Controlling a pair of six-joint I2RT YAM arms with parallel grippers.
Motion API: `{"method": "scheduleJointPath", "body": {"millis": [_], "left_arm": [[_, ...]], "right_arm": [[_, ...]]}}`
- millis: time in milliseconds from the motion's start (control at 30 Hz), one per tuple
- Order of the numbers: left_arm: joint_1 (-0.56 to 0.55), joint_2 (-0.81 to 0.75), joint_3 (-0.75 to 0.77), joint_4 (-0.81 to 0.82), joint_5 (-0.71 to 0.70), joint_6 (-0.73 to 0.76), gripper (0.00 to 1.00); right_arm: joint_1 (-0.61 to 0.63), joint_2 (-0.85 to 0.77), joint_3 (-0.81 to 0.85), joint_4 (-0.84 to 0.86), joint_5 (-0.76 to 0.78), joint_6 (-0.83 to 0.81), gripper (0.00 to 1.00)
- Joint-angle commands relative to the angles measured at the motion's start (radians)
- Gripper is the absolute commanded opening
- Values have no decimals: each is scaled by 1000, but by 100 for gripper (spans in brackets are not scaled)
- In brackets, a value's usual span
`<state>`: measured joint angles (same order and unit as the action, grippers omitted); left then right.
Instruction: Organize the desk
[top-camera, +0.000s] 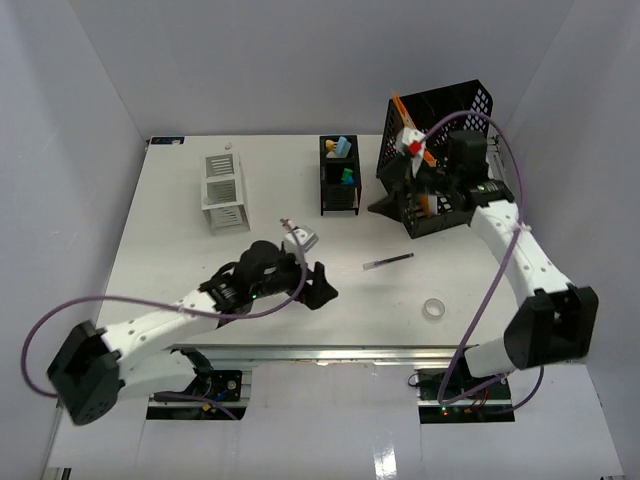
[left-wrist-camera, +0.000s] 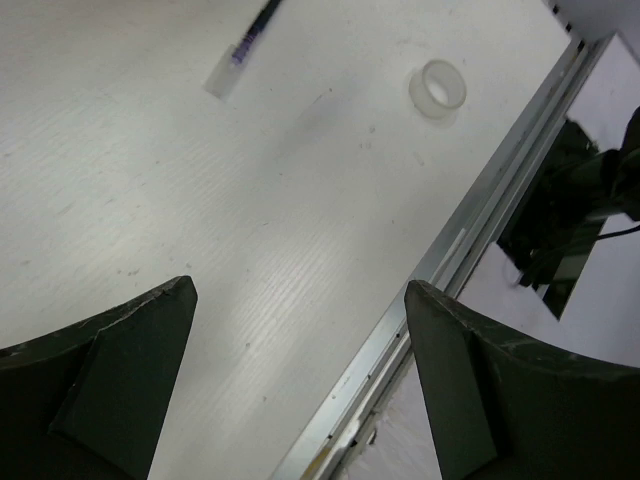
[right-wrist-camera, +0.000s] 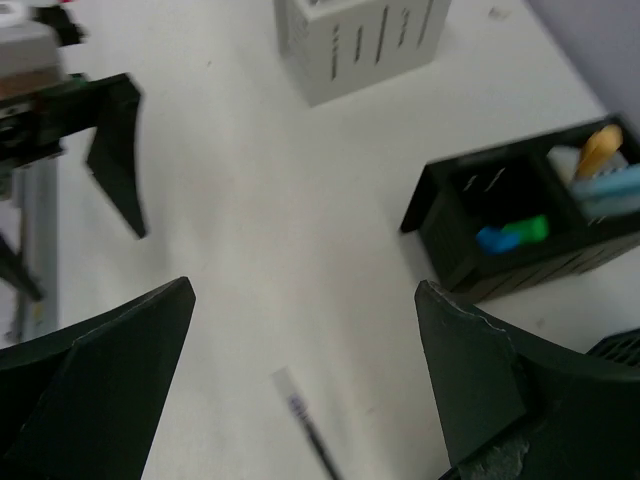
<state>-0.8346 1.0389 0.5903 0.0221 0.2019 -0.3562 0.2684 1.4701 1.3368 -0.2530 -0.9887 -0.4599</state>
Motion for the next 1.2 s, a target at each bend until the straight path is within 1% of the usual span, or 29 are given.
{"method": "scheduleJointPath", "body": {"millis": [0,33,100,200,267,367,433,500,667,867,1000,1167], "left_arm": [[-1,289,184,45,204,194,98],[-2,355,227,37,212,228,98],[-4,462,307,26,221,304,98],[-6,571,397,30,221,404,98],[-6,625,443,45,217,450,97],[-8,719,516,65,217,501,90],[-10,793,566,85,220,507,85],[-15,833,595,100,209,507,83],[-49,954,700,113,137,522,78],[-79,1023,771,88,20,552,71],[-84,1047,786,57,-24,564,59],[-96,1063,782,38,-61,569,50]], "right_arm": [[-133,-181,-269,-149,-107,-95,97],[-183,-223,-325,-149,-137,-90,97],[-241,-300,-415,-149,-172,-91,97],[-311,-403,-523,-141,-208,-105,97],[-366,-495,-588,-110,-272,-103,98],[-462,-567,-679,-22,-342,-53,98],[-515,-586,-691,-17,-352,-35,98],[-548,-588,-695,-14,-362,-31,98],[-578,-571,-697,-15,-396,-19,98],[-586,-583,-701,-17,-410,-17,98],[-594,-586,-702,-17,-423,-14,98],[-601,-583,-704,-16,-430,-13,98]]}}
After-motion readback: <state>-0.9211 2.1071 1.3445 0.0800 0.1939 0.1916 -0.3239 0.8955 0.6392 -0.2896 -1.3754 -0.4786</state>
